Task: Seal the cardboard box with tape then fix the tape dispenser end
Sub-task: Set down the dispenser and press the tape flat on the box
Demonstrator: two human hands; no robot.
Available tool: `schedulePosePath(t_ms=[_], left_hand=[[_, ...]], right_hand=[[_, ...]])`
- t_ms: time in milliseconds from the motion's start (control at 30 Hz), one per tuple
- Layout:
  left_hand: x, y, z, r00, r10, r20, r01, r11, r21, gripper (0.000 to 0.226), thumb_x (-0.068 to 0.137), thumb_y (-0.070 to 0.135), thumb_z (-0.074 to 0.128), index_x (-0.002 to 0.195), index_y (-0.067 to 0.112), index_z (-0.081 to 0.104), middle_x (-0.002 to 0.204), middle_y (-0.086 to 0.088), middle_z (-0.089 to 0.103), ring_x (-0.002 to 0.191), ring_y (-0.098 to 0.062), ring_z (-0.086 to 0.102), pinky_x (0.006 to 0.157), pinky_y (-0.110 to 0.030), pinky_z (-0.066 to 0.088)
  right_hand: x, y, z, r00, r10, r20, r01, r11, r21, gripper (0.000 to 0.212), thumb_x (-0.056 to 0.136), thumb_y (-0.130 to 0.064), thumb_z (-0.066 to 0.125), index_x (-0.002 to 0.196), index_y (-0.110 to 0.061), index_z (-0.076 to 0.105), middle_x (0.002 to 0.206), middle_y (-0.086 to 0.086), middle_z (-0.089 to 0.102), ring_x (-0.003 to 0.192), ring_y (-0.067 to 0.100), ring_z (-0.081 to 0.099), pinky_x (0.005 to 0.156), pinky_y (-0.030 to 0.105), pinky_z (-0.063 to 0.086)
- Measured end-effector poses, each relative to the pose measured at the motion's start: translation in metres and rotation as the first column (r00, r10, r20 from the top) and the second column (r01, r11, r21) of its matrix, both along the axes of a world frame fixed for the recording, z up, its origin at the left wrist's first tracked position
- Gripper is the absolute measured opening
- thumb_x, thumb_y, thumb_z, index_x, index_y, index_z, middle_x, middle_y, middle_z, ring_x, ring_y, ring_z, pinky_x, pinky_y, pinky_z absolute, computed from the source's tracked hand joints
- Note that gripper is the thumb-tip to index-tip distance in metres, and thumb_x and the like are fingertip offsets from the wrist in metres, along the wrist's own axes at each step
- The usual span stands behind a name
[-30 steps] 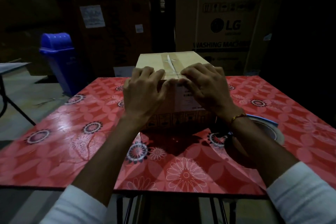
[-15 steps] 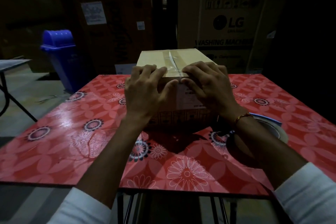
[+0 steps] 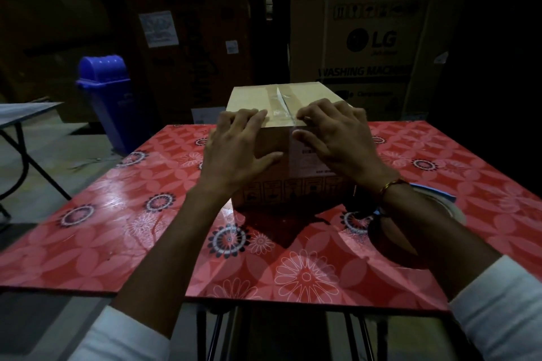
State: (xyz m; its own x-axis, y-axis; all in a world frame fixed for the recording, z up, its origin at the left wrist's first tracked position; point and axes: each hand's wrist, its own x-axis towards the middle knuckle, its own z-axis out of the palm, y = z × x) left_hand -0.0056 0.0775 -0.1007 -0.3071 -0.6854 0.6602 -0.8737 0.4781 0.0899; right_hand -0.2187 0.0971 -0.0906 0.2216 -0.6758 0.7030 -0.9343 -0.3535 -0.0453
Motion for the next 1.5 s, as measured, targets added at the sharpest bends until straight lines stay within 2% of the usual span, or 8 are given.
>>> schedulePosePath(t_ms=[67,200,367,700,967,1133,1333,1500], left_hand=[[-0.003,-0.001,-0.002,0.999,0.011,-0.037,-0.012,1.000,-0.027,0.083,0.080,0.074,0.047,0.144,0.021,0.043,0.139,0.000,0.051,0.124,-0.025,0.037,0.092,-0.049,0.048],[-0.004,-0.003,-0.004,1.000,0.002,-0.027,-0.004,0.998,-0.065,0.077,0.083,0.074,0.042,0.148,0.032,0.037,0.133,0.001,0.054,0.118,-0.025,0.040,0.085,-0.045,0.050],[-0.006,-0.001,0.003,1.000,0.022,-0.022,-0.023,0.999,-0.029,0.069,0.082,0.075,0.034,0.137,0.037,0.052,0.128,0.003,0.054,0.116,-0.026,0.039,0.083,-0.046,0.051],[-0.006,-0.004,0.037,0.966,0.094,0.240,-0.124,0.986,0.111,0.077,0.076,0.083,0.040,0.143,0.048,0.038,0.137,0.001,0.040,0.128,-0.028,0.031,0.099,-0.051,0.029],[-0.002,-0.004,0.039,0.962,0.018,0.274,-0.083,0.970,0.228,0.092,0.072,0.059,0.071,0.150,0.046,0.023,0.157,0.001,0.026,0.140,-0.030,0.024,0.099,-0.056,0.036],[0.000,-0.004,0.038,0.961,0.003,0.275,-0.068,0.972,0.227,0.094,0.072,0.059,0.072,0.151,0.046,0.022,0.154,0.003,0.031,0.137,-0.028,0.027,0.092,-0.051,0.042],[-0.002,-0.001,0.030,0.983,0.042,0.179,-0.066,0.989,0.134,0.075,0.081,0.081,0.032,0.145,0.043,0.037,0.149,0.005,0.044,0.135,-0.024,0.038,0.090,-0.047,0.044],[0.000,-0.005,0.017,0.995,0.048,0.085,-0.049,0.999,0.006,0.072,0.083,0.079,0.031,0.137,0.037,0.052,0.141,0.006,0.057,0.127,-0.021,0.050,0.087,-0.039,0.048]], right_hand=[[-0.006,-0.001,-0.001,0.998,0.007,-0.065,-0.007,1.000,0.001,0.047,0.092,-0.058,0.047,0.128,-0.028,0.053,0.128,-0.004,0.057,0.114,0.024,0.051,0.093,0.041,0.033],[-0.019,0.000,0.001,0.982,0.042,-0.183,-0.029,0.997,0.075,0.062,0.084,-0.048,0.064,0.140,-0.028,0.045,0.140,-0.001,0.051,0.124,0.027,0.047,0.096,0.041,0.032],[-0.009,0.001,0.001,0.991,-0.010,-0.136,0.015,0.999,0.035,0.065,0.088,-0.070,0.039,0.140,-0.033,0.048,0.133,-0.003,0.054,0.116,0.025,0.050,0.093,0.042,0.035],[-0.007,0.000,0.015,0.973,-0.029,-0.229,0.052,0.994,0.096,0.062,0.088,-0.058,0.055,0.145,-0.038,0.041,0.138,-0.002,0.048,0.121,0.026,0.043,0.091,0.043,0.032],[-0.015,0.003,0.019,0.948,-0.009,-0.319,0.063,0.985,0.160,0.076,0.084,-0.052,0.065,0.150,-0.038,0.030,0.148,0.000,0.038,0.130,0.028,0.036,0.097,0.046,0.031],[-0.002,0.003,0.009,0.979,-0.074,-0.191,0.091,0.992,0.083,0.068,0.085,-0.075,0.030,0.139,-0.038,0.047,0.135,-0.002,0.051,0.121,0.027,0.046,0.090,0.044,0.033],[-0.002,-0.001,0.004,0.994,-0.014,-0.104,0.021,0.998,0.065,0.055,0.093,-0.062,0.027,0.137,-0.042,0.052,0.128,-0.005,0.057,0.114,0.025,0.049,0.083,0.036,0.024],[-0.014,-0.001,0.007,0.995,0.090,-0.045,-0.085,0.991,0.105,0.047,0.095,-0.041,0.035,0.138,-0.040,0.053,0.133,-0.006,0.059,0.118,0.026,0.048,0.086,0.035,0.023]])
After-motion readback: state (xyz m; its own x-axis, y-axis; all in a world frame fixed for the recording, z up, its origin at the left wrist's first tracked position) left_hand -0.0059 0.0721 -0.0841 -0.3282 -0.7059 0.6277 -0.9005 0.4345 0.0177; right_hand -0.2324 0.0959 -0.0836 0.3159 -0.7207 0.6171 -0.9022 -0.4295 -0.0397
